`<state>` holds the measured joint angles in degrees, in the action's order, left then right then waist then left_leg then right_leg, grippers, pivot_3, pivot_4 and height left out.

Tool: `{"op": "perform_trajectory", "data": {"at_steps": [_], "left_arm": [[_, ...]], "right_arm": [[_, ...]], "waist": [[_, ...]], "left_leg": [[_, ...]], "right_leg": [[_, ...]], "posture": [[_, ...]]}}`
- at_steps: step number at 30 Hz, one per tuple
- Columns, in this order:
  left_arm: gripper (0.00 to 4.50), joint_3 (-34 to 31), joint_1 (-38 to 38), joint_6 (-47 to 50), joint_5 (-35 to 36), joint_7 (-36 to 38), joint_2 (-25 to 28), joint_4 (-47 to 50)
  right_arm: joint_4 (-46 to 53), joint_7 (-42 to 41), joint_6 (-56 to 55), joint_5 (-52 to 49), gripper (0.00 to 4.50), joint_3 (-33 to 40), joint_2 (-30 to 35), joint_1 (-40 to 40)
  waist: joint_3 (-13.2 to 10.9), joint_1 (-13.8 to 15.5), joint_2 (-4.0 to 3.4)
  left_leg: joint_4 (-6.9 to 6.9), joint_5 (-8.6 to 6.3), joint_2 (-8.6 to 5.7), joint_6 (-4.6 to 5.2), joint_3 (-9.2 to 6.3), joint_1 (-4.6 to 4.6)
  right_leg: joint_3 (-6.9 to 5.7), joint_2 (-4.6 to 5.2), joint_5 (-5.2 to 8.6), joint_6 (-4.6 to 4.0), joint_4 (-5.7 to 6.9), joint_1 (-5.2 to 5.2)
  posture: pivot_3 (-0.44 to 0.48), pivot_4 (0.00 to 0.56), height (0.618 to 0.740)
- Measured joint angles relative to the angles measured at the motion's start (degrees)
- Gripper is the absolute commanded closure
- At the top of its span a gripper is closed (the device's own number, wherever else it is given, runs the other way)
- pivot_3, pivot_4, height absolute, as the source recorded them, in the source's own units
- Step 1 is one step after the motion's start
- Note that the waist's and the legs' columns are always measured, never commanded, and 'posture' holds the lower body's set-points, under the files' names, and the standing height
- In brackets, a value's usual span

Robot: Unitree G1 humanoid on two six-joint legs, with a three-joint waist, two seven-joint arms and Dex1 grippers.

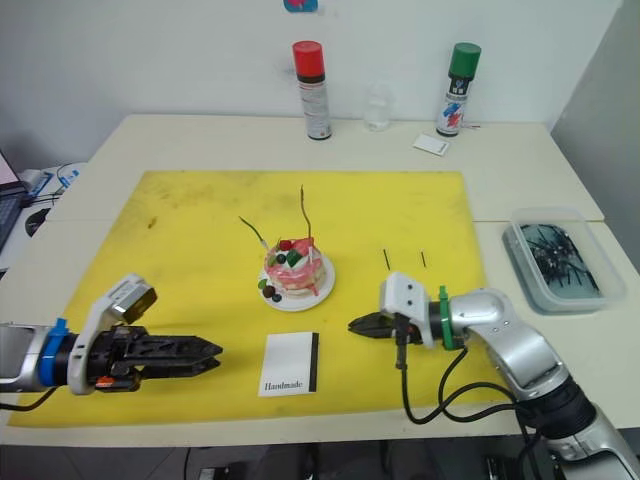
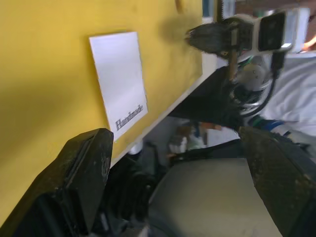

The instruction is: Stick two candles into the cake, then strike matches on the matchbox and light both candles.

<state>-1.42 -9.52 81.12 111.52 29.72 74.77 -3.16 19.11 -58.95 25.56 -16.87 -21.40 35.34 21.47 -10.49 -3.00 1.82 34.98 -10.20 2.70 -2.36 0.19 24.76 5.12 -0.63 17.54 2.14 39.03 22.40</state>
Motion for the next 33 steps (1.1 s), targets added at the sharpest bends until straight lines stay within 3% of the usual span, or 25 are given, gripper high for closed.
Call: {"op": "perform_trajectory", "data": {"at_steps": [3,8,33], "left_arm": [[0.00,5.9,-5.9,1.6,0.2,-3.2,-4.3,-4.1],[0.00,10.3,-9.1,3.3,0.2,-6.9,-7.3,-5.8],[0.00,9.5,-11.0,2.2,1.0,-16.8,-17.3,-8.1]], "right_arm": [[1.1,0.0,1.0,1.1,4.45,-2.2,0.0,-0.5],[2.6,0.7,4.1,1.8,4.45,-3.8,-0.5,-0.8],[-2.2,2.8,4.3,8.3,4.45,-9.3,-7.9,0.9]], "waist": [[0.0,0.4,0.04],[0.0,0.6,0.07],[0.1,1.1,0.12]], "left_leg": [[0.00,0.00,0.02,-0.01,-0.04,0.06],[0.01,0.00,0.01,-0.01,-0.08,0.05],[0.17,0.03,-0.03,-0.04,-0.06,-0.02]], "right_leg": [[-0.01,0.01,-0.01,-0.01,0.00,0.00],[0.00,0.01,-0.01,-0.01,0.02,0.00],[-0.01,0.17,-0.14,0.16,0.05,-0.15]], "posture": [[0.000,0.150,0.740],[0.000,0.150,0.740],[0.000,0.150,0.740]]}}
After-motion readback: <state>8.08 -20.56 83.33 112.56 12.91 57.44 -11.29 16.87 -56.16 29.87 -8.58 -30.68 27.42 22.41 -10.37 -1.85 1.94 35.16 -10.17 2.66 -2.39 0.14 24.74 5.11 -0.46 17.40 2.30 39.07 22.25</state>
